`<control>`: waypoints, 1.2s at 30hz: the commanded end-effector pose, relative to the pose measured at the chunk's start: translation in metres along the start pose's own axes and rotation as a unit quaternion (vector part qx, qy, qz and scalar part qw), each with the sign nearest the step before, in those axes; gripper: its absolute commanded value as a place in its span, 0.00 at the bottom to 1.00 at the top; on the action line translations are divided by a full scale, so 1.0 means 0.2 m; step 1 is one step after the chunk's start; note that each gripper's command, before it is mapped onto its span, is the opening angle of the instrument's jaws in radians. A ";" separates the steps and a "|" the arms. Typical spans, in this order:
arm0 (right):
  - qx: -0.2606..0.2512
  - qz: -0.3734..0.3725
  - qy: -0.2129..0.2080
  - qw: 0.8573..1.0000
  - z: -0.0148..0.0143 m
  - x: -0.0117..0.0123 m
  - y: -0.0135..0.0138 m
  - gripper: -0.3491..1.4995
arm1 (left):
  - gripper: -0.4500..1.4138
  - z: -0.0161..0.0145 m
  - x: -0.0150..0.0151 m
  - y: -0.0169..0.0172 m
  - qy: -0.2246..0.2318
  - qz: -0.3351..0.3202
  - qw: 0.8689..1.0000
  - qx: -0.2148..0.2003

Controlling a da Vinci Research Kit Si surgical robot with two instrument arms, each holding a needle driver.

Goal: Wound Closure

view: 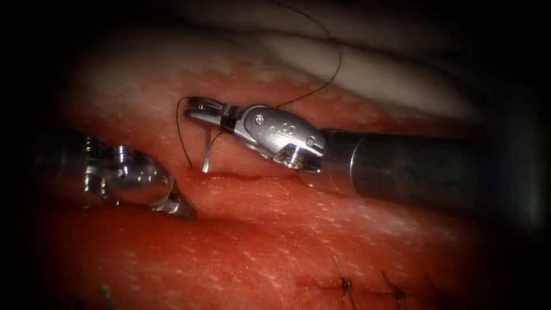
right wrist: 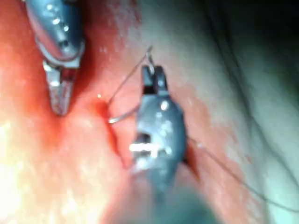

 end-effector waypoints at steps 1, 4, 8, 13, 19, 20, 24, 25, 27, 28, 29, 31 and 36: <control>0.000 -0.001 0.000 1.000 0.004 0.000 0.002 0.00 | 0.05 0.005 0.000 0.001 0.000 0.000 1.000 -0.001; 0.006 -0.001 -0.003 1.000 0.004 0.001 0.002 0.00 | 0.05 0.006 0.000 0.002 0.000 0.001 1.000 0.000; 0.009 -0.001 -0.005 1.000 0.005 0.000 0.002 0.00 | 0.05 0.006 -0.002 0.002 0.001 0.002 1.000 0.000; 0.012 0.017 -0.005 1.000 0.005 0.000 0.002 0.00 | 0.05 0.009 -0.003 0.001 0.000 0.003 1.000 0.003; 0.018 0.064 -0.011 0.998 0.005 0.000 0.002 0.00 | 0.05 0.010 -0.005 0.001 -0.001 0.005 1.000 0.003; 0.023 0.073 -0.016 0.997 0.005 0.000 0.002 0.00 | 0.05 0.009 -0.006 0.001 -0.001 0.006 1.000 0.003; 0.032 0.075 -0.024 0.996 0.005 -0.002 0.002 0.00 | 0.05 0.009 -0.007 0.001 -0.001 0.007 1.000 0.002; 0.034 0.078 -0.026 0.996 0.005 -0.002 0.002 0.00 | 0.05 0.009 -0.007 0.001 -0.001 0.007 1.000 0.002; 0.042 0.078 -0.030 0.996 0.004 -0.002 0.001 0.00 | 0.05 0.008 -0.008 0.001 -0.001 0.008 1.000 0.001; 0.045 0.081 -0.030 0.995 0.004 -0.002 0.001 0.00 | 0.05 0.008 -0.009 0.001 -0.001 0.009 1.000 0.001; 0.047 0.084 -0.030 0.995 0.004 -0.002 0.001 0.00 | 0.05 0.008 -0.010 0.001 -0.001 0.009 1.000 0.001; 0.051 0.092 -0.030 0.994 0.004 -0.002 0.001 0.00 | 0.05 0.007 -0.011 0.000 -0.001 0.010 1.000 0.001; 0.052 0.137 -0.032 0.989 0.004 -0.002 0.001 0.00 | 0.05 0.009 -0.011 0.000 -0.001 0.009 1.000 0.002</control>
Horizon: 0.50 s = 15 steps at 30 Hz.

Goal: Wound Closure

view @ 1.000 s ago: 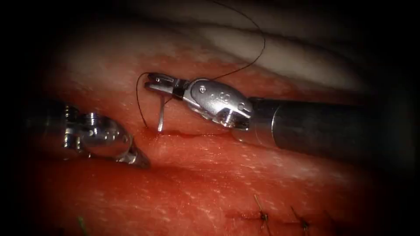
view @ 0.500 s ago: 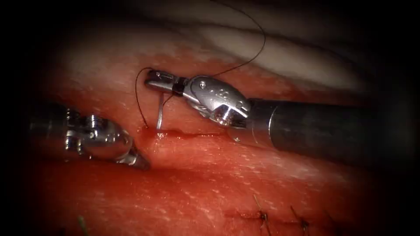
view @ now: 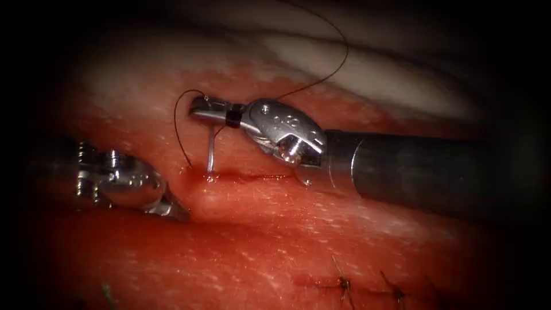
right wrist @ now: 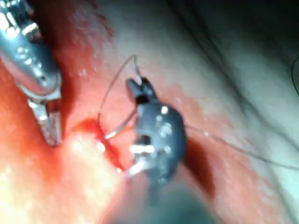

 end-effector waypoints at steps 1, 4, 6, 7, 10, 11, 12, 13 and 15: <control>0.003 0.017 0.002 1.000 0.005 0.001 0.001 0.00 | 0.05 0.006 0.000 0.001 0.000 -0.001 1.000 0.000; 0.010 0.044 -0.001 0.999 0.005 0.001 0.001 0.00 | 0.05 0.007 0.000 0.000 0.000 0.000 1.000 0.000; 0.015 0.062 -0.002 0.998 0.005 0.001 0.001 0.00 | 0.05 0.007 -0.001 0.000 -0.001 0.001 1.000 0.001; 0.011 0.071 -0.005 0.997 0.005 0.001 0.001 0.00 | 0.05 0.007 -0.001 0.000 -0.001 0.000 1.000 0.002; 0.002 0.077 -0.010 0.997 0.005 0.001 0.001 0.00 | 0.05 0.007 0.000 0.001 -0.001 -0.001 1.000 0.003; -0.001 0.077 -0.011 0.997 0.005 0.001 0.001 0.00 | 0.05 0.007 0.000 0.001 -0.001 -0.001 1.000 0.003; -0.005 0.078 -0.015 0.997 0.005 0.001 0.001 0.00 | 0.05 0.007 0.001 0.002 -0.001 -0.001 1.000 0.003; -0.007 0.084 -0.015 0.996 0.005 0.001 0.000 0.00 | 0.05 0.007 0.001 0.002 -0.001 -0.001 1.000 0.003; -0.007 0.101 -0.015 0.995 0.006 0.001 0.000 0.00 | 0.05 0.007 0.001 0.002 -0.001 -0.001 1.000 0.003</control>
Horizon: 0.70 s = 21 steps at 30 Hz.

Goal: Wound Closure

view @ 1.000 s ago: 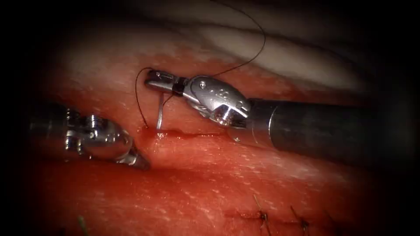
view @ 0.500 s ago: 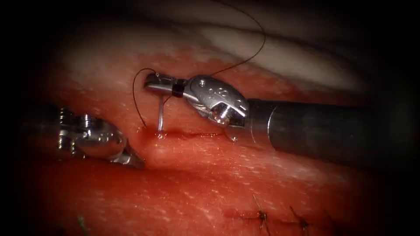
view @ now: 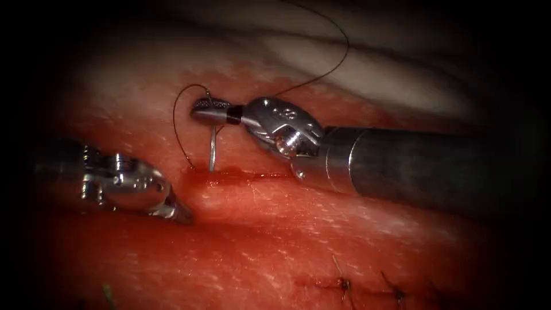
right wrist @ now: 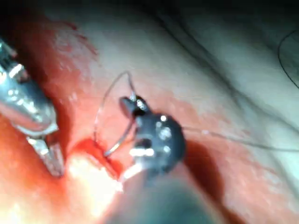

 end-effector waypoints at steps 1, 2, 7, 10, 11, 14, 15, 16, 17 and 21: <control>0.002 0.019 0.002 1.000 0.005 0.001 0.000 0.00 | 0.05 0.004 0.000 0.001 0.000 0.000 1.000 -0.001; 0.002 0.028 0.002 1.000 0.005 0.001 0.000 0.00 | 0.05 0.004 0.000 0.001 0.000 0.000 1.000 -0.001; 0.000 0.079 0.003 0.997 0.006 0.002 -0.001 0.00 | 0.05 0.005 -0.001 0.000 0.000 0.000 1.000 -0.001; 0.001 0.103 0.003 0.995 0.007 0.002 -0.003 0.00 | 0.05 0.005 -0.001 -0.001 0.000 0.001 1.000 -0.001; 0.004 0.104 0.001 0.995 0.007 0.002 -0.003 0.00 | 0.05 0.005 -0.001 -0.001 0.000 0.001 1.000 -0.001; 0.013 0.117 -0.003 0.993 0.008 0.002 -0.006 0.00 | 0.05 0.005 -0.002 -0.001 0.000 0.001 1.000 -0.001; 0.018 0.126 -0.006 0.992 0.008 0.002 -0.007 0.00 | 0.05 0.005 -0.002 -0.002 0.000 0.002 1.000 -0.001; 0.021 0.135 -0.008 0.991 0.009 0.002 -0.008 0.00 | 0.05 0.005 -0.002 -0.002 0.000 0.002 1.000 -0.001; 0.029 0.153 -0.012 0.988 0.010 0.002 -0.009 0.00 | 0.05 0.005 -0.002 -0.002 0.000 0.002 1.000 -0.001; 0.048 0.213 -0.025 0.976 0.012 0.000 -0.012 0.00 | 0.05 0.005 -0.003 -0.002 0.000 0.002 1.000 -0.002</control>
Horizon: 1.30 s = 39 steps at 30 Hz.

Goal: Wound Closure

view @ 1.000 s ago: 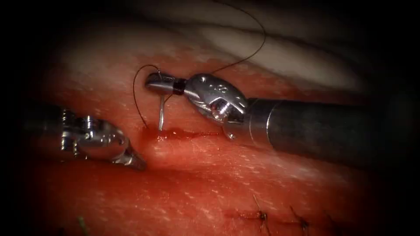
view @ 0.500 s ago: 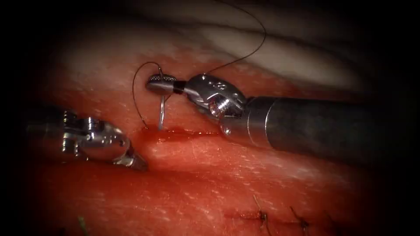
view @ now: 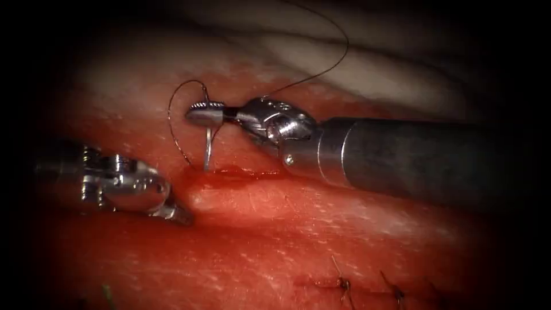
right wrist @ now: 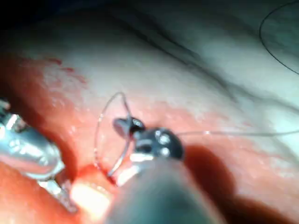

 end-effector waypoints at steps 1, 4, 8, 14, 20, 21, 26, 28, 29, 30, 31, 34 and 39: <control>0.005 0.015 -0.002 1.000 0.006 0.002 -0.001 0.00 | 0.05 0.004 0.000 0.001 0.000 0.000 1.000 -0.001; 0.013 0.053 -0.010 0.998 0.008 0.000 -0.002 0.00 | 0.05 0.004 0.000 0.001 0.000 0.000 1.000 -0.001; 0.016 0.143 -0.021 0.989 0.010 -0.002 -0.004 0.00 | 0.05 0.004 -0.001 0.000 0.000 0.004 1.000 -0.002; 0.022 0.192 -0.034 0.981 0.011 -0.008 -0.008 0.00 | 0.05 0.004 -0.001 0.000 0.000 0.004 1.000 -0.002; 0.028 0.212 -0.044 0.976 0.013 -0.012 -0.012 0.00 | 0.05 0.004 -0.001 0.000 0.000 0.004 1.000 -0.002; 0.028 0.215 -0.044 0.975 0.013 -0.013 -0.013 0.00 | 0.05 0.004 -0.001 0.000 0.000 0.004 1.000 -0.002; 0.027 0.240 -0.044 0.969 0.013 -0.012 -0.016 0.00 | 0.05 0.004 -0.001 0.000 0.000 0.004 1.000 -0.002; 0.030 0.249 -0.042 0.967 0.013 -0.012 -0.015 0.00 | 0.05 0.004 -0.001 0.000 0.000 0.004 1.000 -0.002; 0.031 0.251 -0.041 0.967 0.013 -0.012 -0.015 0.00 | 0.05 0.003 -0.001 0.000 0.000 0.004 1.000 -0.002; 0.033 0.251 -0.040 0.967 0.013 -0.012 -0.015 0.00 | 0.05 0.003 -0.001 0.000 0.000 0.004 1.000 -0.002; 0.032 0.251 -0.039 0.967 0.013 -0.012 -0.015 0.00 | 0.05 0.003 -0.001 0.000 0.000 0.004 1.000 -0.002; 0.043 0.201 0.010 0.979 0.012 -0.007 -0.013 0.08 | 0.05 0.003 -0.001 0.001 0.000 0.004 1.000 -0.002; 0.023 0.068 0.058 0.996 0.011 -0.002 -0.010 0.85 | 0.05 -0.001 0.000 0.000 0.004 0.003 1.000 -0.007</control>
